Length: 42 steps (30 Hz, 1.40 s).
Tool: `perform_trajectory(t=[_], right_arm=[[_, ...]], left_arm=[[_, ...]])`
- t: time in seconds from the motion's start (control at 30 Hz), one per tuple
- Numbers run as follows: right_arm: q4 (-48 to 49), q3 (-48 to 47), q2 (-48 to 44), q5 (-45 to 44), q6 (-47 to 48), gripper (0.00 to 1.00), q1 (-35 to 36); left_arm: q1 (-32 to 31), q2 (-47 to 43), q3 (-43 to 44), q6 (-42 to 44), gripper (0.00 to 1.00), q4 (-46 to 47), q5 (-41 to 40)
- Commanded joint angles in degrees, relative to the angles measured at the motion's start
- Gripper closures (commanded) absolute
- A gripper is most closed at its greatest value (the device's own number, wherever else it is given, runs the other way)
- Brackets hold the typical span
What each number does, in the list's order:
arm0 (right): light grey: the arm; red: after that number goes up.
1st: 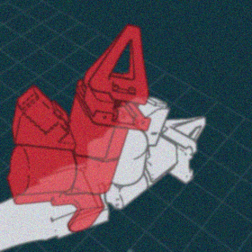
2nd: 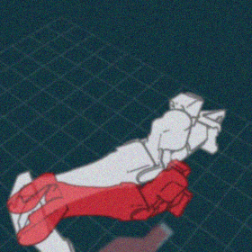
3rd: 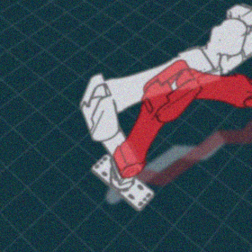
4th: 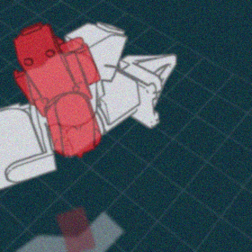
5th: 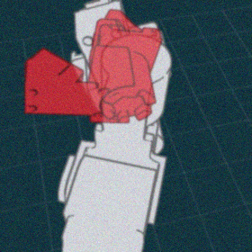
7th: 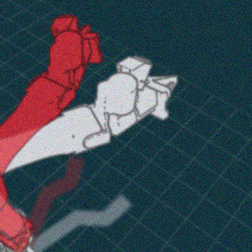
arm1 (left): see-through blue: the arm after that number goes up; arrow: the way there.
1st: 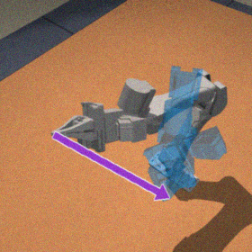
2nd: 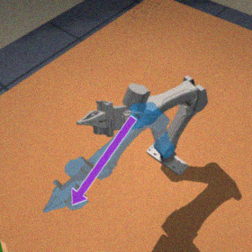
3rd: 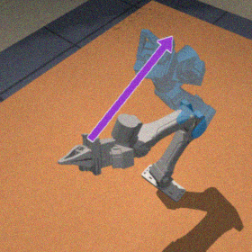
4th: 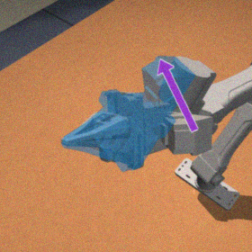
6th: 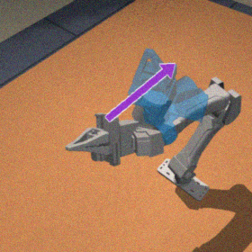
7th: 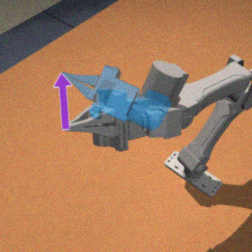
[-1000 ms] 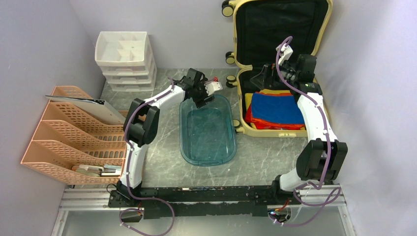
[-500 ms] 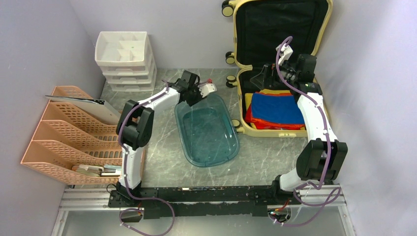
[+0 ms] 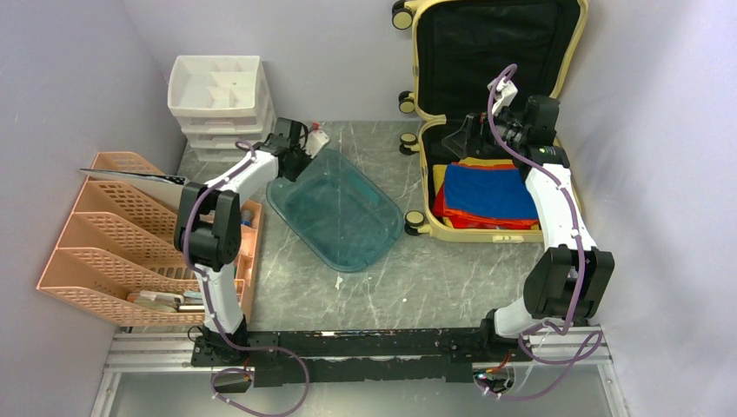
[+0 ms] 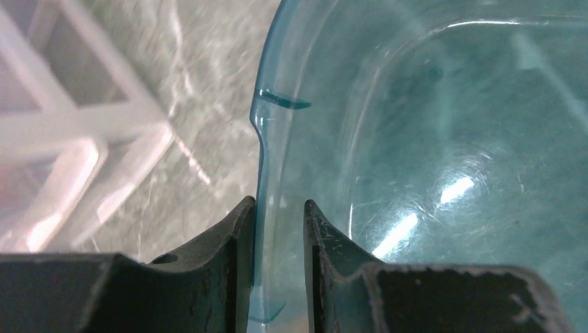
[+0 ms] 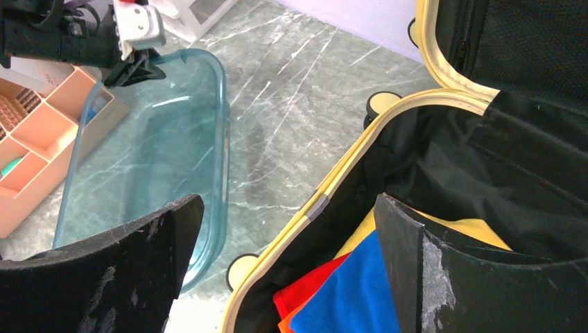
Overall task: Open, take out, and arrange the luggage
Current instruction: Adjust the bin at the center of the board.
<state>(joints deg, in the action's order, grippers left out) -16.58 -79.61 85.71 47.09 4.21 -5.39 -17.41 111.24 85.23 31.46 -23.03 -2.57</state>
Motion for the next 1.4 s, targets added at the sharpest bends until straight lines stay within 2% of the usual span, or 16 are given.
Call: perform_trajectory(t=[0.0,0.3,0.57,1.0,1.37], right_arm=[[2.4,0.3,-0.7,1.7,-0.4,0.0,0.1],[2.3,0.3,-1.3,1.2,-0.1,0.0,0.0],[2.1,0.2,-1.5,1.2,0.1,0.0,0.0],[2.2,0.3,-1.7,1.0,0.1,0.0,-0.1],[2.3,0.5,-1.6,1.2,-0.3,0.0,-0.6]], left_arm=[[1.6,-1.7,0.9,-8.4,0.75,-0.1,-8.0],[1.7,2.5,6.3,-23.6,0.79,-4.2,-10.7],[1.7,4.4,9.0,-33.3,0.8,-5.9,-13.1],[2.0,6.3,10.2,-43.0,0.81,-7.4,-12.1],[2.0,5.5,6.5,-49.2,0.76,-5.9,-10.5]])
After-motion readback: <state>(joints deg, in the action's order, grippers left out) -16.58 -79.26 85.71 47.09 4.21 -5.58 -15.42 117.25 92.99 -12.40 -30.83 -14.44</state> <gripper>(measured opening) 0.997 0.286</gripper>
